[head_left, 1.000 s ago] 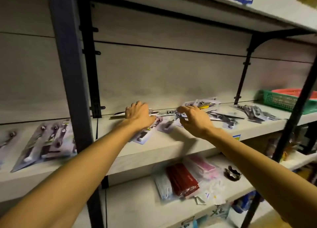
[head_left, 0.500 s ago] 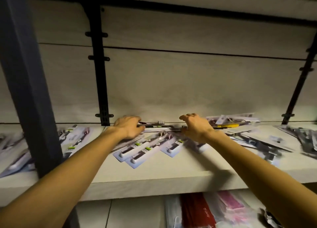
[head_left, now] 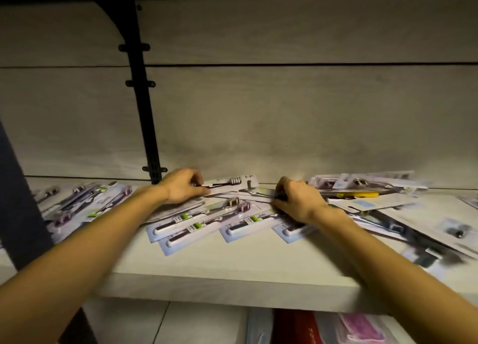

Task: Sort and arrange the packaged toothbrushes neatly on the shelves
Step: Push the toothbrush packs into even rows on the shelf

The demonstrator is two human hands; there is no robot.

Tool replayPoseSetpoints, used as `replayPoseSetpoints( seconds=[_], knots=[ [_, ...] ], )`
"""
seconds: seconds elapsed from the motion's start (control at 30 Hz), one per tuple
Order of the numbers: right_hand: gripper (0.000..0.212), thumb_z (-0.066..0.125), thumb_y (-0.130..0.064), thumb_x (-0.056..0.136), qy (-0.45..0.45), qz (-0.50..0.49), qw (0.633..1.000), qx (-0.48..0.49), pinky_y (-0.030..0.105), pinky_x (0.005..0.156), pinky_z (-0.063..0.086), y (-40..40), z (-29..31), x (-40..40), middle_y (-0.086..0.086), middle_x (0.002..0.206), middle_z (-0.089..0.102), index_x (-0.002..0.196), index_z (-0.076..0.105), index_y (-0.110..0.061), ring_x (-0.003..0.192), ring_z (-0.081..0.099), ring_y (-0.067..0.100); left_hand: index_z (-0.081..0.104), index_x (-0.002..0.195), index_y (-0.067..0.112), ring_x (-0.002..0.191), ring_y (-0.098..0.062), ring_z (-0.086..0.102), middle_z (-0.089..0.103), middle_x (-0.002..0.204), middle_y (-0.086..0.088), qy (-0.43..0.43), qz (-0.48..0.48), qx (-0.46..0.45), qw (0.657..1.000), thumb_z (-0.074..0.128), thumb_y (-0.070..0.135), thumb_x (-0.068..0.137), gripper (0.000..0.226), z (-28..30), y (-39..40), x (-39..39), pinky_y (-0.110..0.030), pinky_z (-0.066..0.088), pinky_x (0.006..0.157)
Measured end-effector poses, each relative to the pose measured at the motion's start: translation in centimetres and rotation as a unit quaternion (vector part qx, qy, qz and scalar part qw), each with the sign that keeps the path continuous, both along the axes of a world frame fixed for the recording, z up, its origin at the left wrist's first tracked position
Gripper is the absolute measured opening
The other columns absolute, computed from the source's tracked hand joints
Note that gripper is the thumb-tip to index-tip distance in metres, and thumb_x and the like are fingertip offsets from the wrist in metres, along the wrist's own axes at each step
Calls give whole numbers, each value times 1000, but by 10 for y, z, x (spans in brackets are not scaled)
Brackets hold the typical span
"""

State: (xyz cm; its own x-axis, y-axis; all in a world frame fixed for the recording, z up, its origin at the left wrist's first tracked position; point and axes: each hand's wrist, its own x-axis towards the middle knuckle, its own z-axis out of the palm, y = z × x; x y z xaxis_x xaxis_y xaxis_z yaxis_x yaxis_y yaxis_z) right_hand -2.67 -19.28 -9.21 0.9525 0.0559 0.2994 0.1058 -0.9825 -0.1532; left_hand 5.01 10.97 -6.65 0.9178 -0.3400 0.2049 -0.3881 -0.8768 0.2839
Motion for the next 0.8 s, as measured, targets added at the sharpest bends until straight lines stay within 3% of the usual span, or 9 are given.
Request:
replayPoseSetpoints(
  seconds=[0.17, 0.37, 0.47, 0.6, 0.7, 0.8],
  knots=[
    [38, 78, -38, 77, -42, 5, 998, 56, 36, 86, 42, 0, 7, -3, 5, 113, 66, 104, 56, -23, 105, 60, 30, 56, 88, 27, 74, -11, 49, 55, 82, 12, -43, 17, -75, 996, 83, 44, 76, 34, 4, -1, -9, -27, 36, 59],
    [66, 74, -36, 79, -71, -12, 996, 60, 43, 98, 40, 3, 11, -7, 11, 131, 56, 137, 49, -18, 124, 45, 34, 45, 122, 26, 92, -14, 60, 59, 100, 11, -106, 36, -217, 970, 81, 38, 80, 56, 17, -6, -25, -32, 47, 79],
    [45, 71, -39, 78, -83, -26, 994, 60, 41, 89, 41, 4, 15, -9, 12, 117, 64, 118, 63, -19, 114, 52, 36, 53, 127, 16, 93, -15, 63, 64, 100, 5, -121, 38, -298, 946, 80, 30, 84, 53, 28, -8, -34, -30, 51, 85],
    [39, 75, -44, 77, -94, -41, 981, 162, 38, 72, 46, 3, 20, -9, 12, 98, 70, 99, 59, -16, 93, 64, 37, 61, 111, 12, 76, 0, 64, 68, 94, 6, -116, 49, -376, 918, 77, 26, 87, 32, 34, -10, -51, -10, 48, 64],
    [44, 79, -48, 77, -74, -3, 960, 269, 37, 66, 47, 5, 25, -14, 6, 89, 69, 98, 60, -15, 83, 65, 31, 57, 114, 6, 88, -16, 70, 72, 106, -11, -75, 49, -456, 886, 74, 20, 90, 33, 32, -11, -66, -24, 55, 76],
    [42, 81, -39, 79, -56, 75, 908, 408, 34, 58, 56, 18, 27, -25, 4, 85, 74, 104, 60, -12, 73, 72, 22, 54, 118, -1, 102, -34, 69, 71, 109, -20, -29, 46, -507, 860, 72, 20, 92, 37, 31, -10, -83, -46, 56, 91]
  ],
)
